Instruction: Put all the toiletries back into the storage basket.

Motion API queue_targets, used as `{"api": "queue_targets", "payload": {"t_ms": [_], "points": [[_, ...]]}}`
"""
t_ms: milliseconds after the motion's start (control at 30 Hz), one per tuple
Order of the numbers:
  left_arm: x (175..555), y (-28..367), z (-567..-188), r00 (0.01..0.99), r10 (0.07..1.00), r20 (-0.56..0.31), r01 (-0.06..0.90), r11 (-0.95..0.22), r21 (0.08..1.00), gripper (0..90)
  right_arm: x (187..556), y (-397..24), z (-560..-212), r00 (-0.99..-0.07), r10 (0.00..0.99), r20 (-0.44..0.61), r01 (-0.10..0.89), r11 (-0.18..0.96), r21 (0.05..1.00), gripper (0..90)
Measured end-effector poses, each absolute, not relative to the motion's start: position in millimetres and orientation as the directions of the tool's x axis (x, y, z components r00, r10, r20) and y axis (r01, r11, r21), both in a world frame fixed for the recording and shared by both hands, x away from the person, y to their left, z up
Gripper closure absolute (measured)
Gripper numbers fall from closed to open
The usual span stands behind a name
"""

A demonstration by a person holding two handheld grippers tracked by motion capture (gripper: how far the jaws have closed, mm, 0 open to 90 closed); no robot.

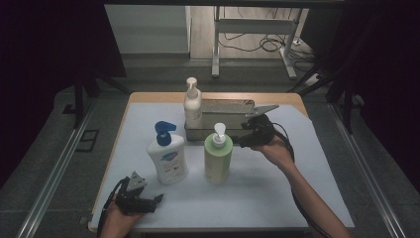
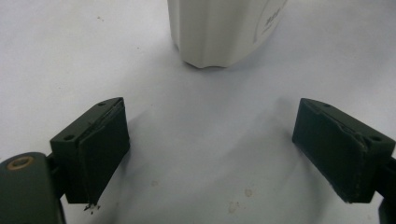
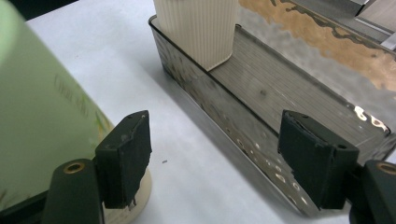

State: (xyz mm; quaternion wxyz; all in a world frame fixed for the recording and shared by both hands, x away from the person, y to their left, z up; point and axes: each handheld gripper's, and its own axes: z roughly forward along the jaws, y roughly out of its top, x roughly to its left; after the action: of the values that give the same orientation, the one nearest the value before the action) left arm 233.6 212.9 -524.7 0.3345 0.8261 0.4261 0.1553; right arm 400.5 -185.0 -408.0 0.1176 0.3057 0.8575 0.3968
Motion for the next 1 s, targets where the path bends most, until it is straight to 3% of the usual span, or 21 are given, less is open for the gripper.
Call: {"api": "queue_targets", "payload": {"t_ms": [1000], "points": [[233.4,212.7,-524.8,0.588,0.808,-0.027,0.599,-0.413,0.686,10.7,344.2,-216.3,-416.7,-0.808,0.587,0.054,0.418,0.506,0.754,13.5]]}}
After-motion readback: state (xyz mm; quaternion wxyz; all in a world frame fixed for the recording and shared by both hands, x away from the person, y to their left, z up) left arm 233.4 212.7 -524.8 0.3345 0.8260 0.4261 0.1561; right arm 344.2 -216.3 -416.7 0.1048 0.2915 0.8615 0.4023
